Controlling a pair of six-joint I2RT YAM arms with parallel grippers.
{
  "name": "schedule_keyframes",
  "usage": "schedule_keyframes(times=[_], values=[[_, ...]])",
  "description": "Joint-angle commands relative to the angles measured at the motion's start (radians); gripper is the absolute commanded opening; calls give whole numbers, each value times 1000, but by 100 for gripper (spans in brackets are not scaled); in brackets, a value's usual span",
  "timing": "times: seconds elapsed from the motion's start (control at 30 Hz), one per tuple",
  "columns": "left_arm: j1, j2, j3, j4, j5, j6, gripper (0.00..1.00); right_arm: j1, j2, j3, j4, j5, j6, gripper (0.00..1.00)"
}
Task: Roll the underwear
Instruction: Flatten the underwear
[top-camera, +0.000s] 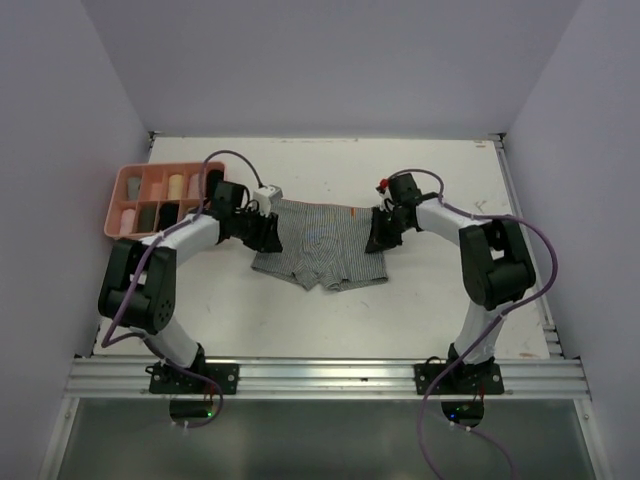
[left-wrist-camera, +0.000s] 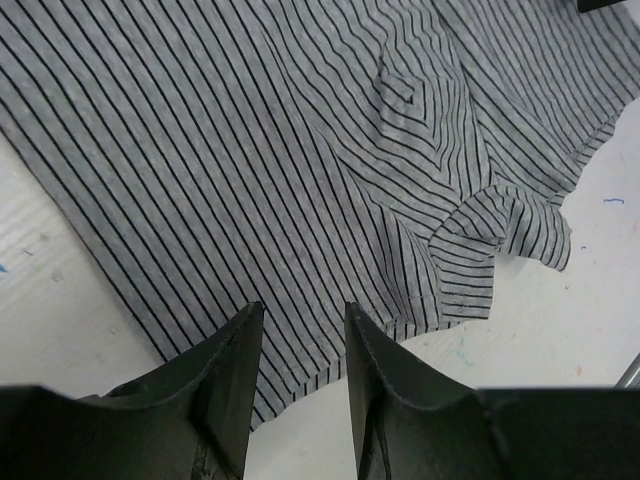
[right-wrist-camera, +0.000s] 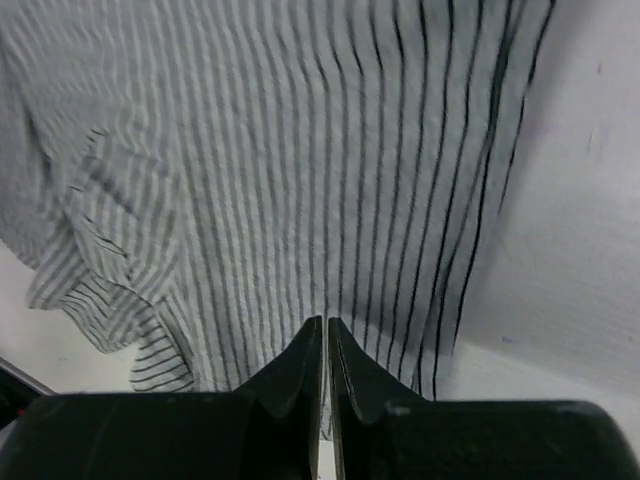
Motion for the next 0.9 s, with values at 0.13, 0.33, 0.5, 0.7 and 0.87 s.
schedule_keyframes(times=[0.13,0.33,0.5,0.7,0.87], values=[[-19,208,112,-21,-11,17,39,40,-136,-266,153,47,134,4],[-97,461,476,-29,11,46,39,259,-370,-501,337,64,480,8],[-140,459,640,-37,62,105,54,428,-559,-331,221,199,472,22],[-87,239,474,31,28,149,72,249,-504,-219,90,282,277,24],[-79,123,335,9,52,142,76,189,-333,-169,75,301,160,17]])
